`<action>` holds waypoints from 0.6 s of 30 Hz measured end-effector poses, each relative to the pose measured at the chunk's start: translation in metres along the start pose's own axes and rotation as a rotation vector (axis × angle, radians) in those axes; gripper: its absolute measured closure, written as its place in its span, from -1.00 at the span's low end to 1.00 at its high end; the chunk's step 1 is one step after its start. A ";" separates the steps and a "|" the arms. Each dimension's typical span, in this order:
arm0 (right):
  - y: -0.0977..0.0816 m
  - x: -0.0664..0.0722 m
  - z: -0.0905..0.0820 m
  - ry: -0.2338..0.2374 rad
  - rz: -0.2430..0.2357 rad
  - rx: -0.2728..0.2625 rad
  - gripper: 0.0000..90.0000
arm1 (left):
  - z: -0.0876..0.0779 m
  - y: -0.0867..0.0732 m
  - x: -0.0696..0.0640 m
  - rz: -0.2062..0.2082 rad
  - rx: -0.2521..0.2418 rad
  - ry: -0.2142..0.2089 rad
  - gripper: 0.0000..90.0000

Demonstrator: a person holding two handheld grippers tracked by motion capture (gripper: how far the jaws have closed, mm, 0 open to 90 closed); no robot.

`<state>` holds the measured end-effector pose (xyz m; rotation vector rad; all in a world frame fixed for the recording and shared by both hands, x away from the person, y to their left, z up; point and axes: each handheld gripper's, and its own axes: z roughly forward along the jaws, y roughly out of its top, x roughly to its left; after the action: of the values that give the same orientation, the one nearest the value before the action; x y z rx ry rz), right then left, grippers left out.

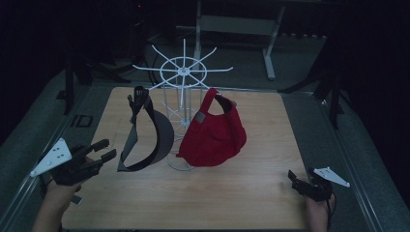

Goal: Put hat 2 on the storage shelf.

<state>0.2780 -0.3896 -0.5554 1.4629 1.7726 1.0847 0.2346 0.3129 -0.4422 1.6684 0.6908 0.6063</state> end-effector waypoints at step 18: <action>0.000 0.000 -0.001 -0.004 0.001 -0.004 -0.70 | 0.024 -0.061 -0.002 -0.077 0.059 -0.015 0.23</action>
<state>0.2773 -0.3893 -0.5553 1.4630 1.7666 1.0845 0.2429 0.3041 -0.5071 1.6915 0.7648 0.5230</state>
